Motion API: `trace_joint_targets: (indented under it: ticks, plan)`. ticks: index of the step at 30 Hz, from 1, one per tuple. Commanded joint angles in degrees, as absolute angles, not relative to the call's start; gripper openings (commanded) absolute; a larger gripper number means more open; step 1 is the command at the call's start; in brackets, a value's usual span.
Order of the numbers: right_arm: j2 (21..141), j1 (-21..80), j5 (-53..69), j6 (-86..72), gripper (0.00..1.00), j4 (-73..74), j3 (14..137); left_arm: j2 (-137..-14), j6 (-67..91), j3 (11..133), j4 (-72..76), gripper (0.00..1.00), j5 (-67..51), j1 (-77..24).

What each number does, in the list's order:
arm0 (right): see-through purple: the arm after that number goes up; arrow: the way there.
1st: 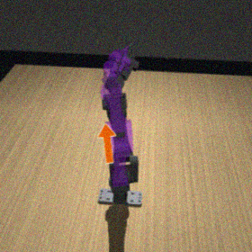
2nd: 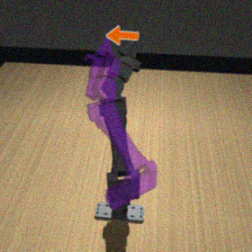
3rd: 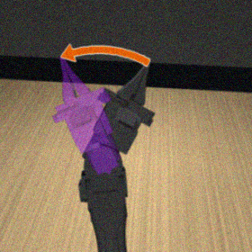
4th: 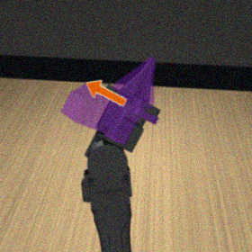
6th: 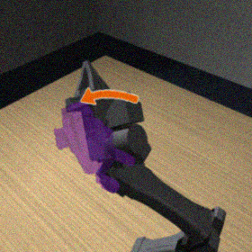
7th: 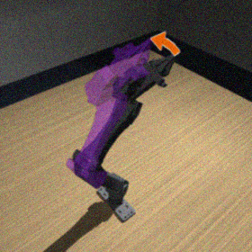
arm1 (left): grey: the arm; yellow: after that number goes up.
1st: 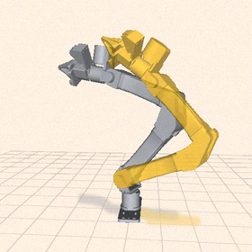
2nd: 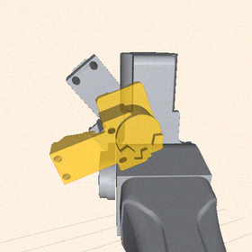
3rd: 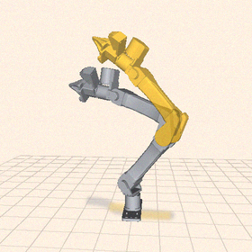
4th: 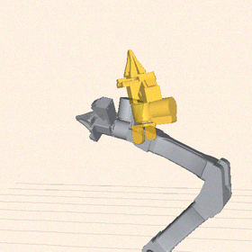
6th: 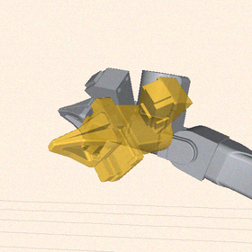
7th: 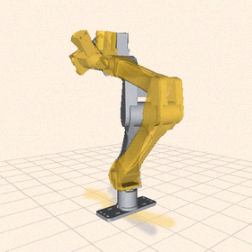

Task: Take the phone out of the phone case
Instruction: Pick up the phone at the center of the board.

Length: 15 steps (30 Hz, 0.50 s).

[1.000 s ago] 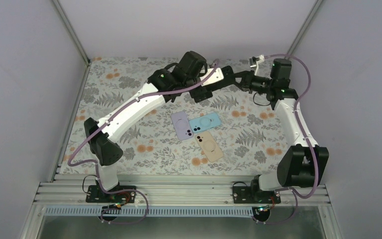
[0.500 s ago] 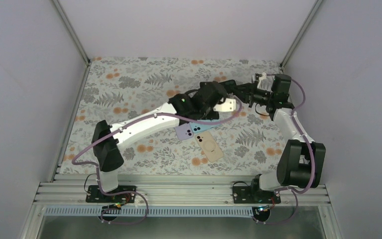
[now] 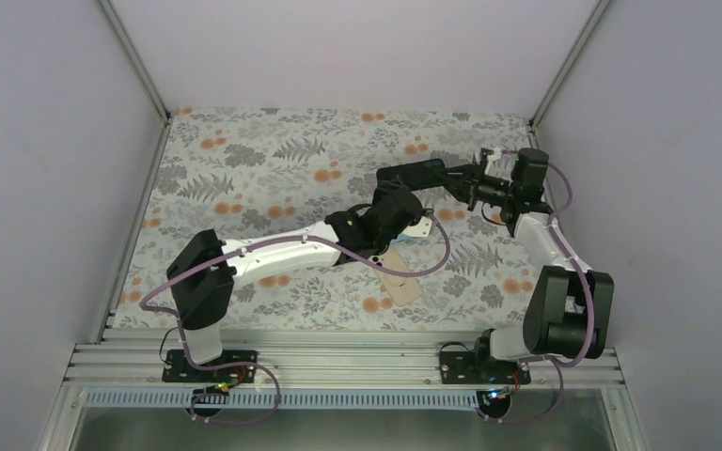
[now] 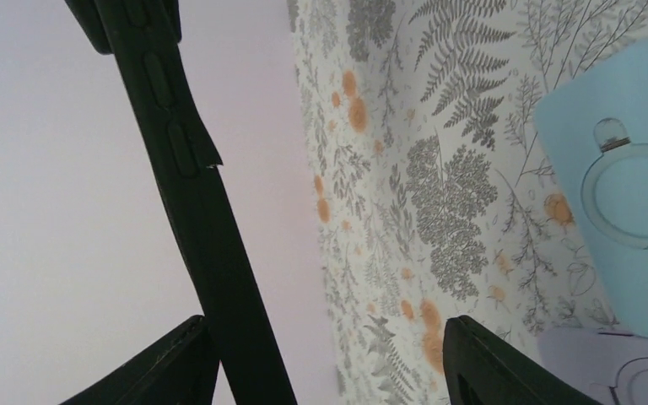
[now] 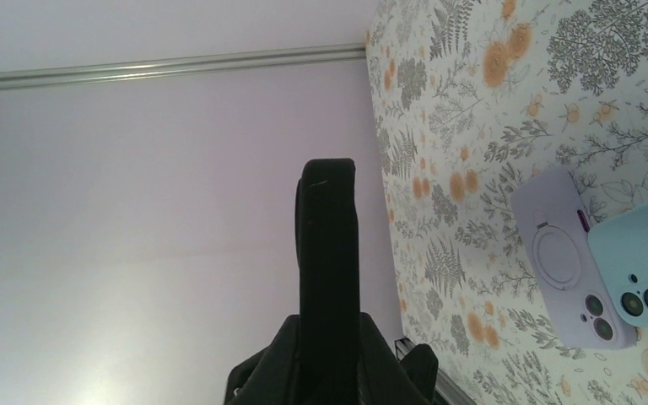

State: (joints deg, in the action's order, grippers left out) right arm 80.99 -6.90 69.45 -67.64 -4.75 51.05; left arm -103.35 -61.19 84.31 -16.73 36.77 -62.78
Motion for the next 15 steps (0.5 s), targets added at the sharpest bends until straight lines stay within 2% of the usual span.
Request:
trace_joint_targets:
  ticks: [1,10,15]
  plan:
    - [78.6,-7.2,72.8,-70.2,0.04,-8.3,50.6,-101.3,-69.1,81.1,-4.6,0.64,41.7,-63.5]
    - [78.1,-7.0,72.6,-70.0,0.04,-7.9,49.6,-102.2,-75.7,76.8,5.8,0.37,43.7,-63.6]
    - [78.0,-6.8,72.5,-70.0,0.04,-7.9,49.8,-102.4,-76.7,75.6,7.7,0.17,44.2,-63.6]
